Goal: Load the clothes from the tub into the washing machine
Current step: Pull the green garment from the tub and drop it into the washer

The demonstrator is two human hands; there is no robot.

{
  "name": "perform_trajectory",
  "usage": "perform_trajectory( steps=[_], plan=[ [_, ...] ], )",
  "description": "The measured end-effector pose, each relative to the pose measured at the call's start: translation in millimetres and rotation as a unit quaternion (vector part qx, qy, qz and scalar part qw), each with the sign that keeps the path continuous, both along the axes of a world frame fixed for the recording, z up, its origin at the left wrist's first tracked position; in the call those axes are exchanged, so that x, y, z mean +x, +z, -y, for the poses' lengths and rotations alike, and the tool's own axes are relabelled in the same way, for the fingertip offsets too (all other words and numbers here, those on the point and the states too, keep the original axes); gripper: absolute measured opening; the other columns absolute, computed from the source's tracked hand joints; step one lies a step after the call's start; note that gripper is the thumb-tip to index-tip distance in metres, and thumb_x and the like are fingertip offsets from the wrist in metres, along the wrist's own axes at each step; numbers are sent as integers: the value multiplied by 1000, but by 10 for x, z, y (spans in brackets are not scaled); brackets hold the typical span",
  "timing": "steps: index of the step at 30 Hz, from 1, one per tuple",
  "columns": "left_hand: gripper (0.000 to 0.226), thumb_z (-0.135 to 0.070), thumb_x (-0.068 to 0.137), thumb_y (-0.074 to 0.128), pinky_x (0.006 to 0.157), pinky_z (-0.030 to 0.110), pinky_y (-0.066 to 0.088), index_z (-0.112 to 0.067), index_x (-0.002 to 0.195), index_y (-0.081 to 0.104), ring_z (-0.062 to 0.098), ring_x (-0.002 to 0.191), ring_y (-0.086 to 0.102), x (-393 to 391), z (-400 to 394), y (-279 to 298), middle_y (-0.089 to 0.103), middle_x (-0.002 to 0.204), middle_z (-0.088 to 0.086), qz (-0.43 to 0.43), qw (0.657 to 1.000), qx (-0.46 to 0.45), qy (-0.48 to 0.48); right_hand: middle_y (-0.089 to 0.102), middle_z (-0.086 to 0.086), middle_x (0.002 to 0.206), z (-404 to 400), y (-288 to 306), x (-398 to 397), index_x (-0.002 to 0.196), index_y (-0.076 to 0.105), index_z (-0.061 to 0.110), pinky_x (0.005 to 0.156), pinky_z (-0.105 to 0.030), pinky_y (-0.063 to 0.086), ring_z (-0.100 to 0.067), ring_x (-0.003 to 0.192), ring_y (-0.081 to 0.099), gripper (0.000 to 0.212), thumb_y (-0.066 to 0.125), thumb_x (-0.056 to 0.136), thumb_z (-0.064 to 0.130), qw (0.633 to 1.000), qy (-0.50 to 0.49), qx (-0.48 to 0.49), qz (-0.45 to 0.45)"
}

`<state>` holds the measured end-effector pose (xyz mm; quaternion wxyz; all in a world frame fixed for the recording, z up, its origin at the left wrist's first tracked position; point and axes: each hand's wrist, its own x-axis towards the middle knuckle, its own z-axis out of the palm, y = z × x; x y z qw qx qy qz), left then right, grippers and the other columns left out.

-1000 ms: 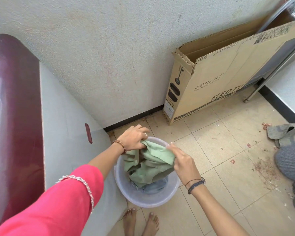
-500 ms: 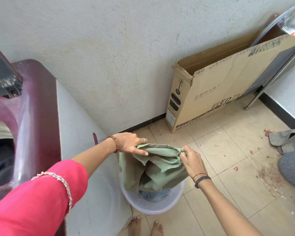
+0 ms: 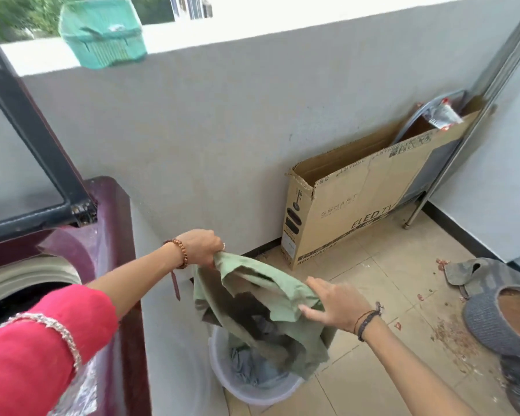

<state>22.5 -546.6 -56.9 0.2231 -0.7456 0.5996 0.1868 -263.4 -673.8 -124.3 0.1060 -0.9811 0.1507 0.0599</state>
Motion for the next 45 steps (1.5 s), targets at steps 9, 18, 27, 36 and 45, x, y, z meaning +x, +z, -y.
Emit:
perform_trajectory(
  steps=[9,18,27,36,45],
  plan=[
    [28,-31,83,41,79,37,47,-14,92,61,34,101,60,-311,-300,412,68,102,11,-84,880,-349,311,65,-13,65,-238,768,258,82,56,16,51,-29,35,-35,65,63,20,59,87,35,924,-297,57,233],
    [23,-28,72,42,61,32,34,-5,67,45,20,68,46,-134,-474,586,50,66,4,-256,836,-369,316,69,-11,85,-225,1067,346,97,57,23,60,-31,41,-32,82,64,16,51,85,13,934,-326,67,131],
    [32,-42,79,48,67,31,40,-12,74,57,18,74,52,-451,-458,656,60,76,-2,-322,806,-343,358,69,-18,98,-421,1231,547,113,63,20,70,-38,48,-39,93,62,26,46,95,28,925,-326,94,168],
    [19,-24,89,45,79,33,43,-11,93,58,29,105,57,-338,-607,752,62,106,8,-162,904,-241,313,69,-15,100,-611,1227,530,98,65,17,73,-35,48,-35,95,62,25,43,88,15,922,-363,94,100],
    [21,-25,89,36,71,30,50,-18,86,56,25,71,71,-274,-830,1117,68,90,7,-78,907,-247,332,69,-16,101,-609,1437,637,102,68,17,70,-33,44,-36,97,62,29,44,87,12,907,-373,115,160]
  ],
)
